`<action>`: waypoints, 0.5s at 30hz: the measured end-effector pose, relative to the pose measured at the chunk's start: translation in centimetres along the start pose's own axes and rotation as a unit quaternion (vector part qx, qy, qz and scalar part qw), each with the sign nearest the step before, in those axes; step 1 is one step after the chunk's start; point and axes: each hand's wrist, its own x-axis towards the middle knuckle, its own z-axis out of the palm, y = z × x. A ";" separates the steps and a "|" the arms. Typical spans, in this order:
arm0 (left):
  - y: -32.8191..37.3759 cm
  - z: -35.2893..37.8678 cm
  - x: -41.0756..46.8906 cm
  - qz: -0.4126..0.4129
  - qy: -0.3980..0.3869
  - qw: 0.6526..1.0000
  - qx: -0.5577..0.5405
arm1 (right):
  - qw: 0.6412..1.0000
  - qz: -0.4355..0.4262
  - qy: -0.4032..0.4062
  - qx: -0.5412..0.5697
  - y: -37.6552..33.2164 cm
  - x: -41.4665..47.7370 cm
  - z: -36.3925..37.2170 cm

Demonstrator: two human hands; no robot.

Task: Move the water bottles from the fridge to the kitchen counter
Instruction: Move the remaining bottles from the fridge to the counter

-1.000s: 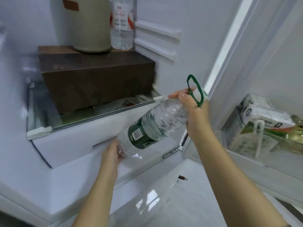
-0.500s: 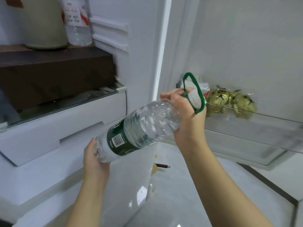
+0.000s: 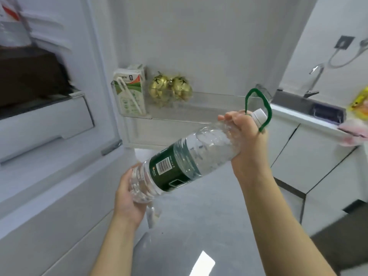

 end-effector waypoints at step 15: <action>-9.5 8.4 2.2 -0.164 -0.066 0.979 0.102 | 0.976 -0.038 0.202 -0.073 -3.5 0.8 -12.2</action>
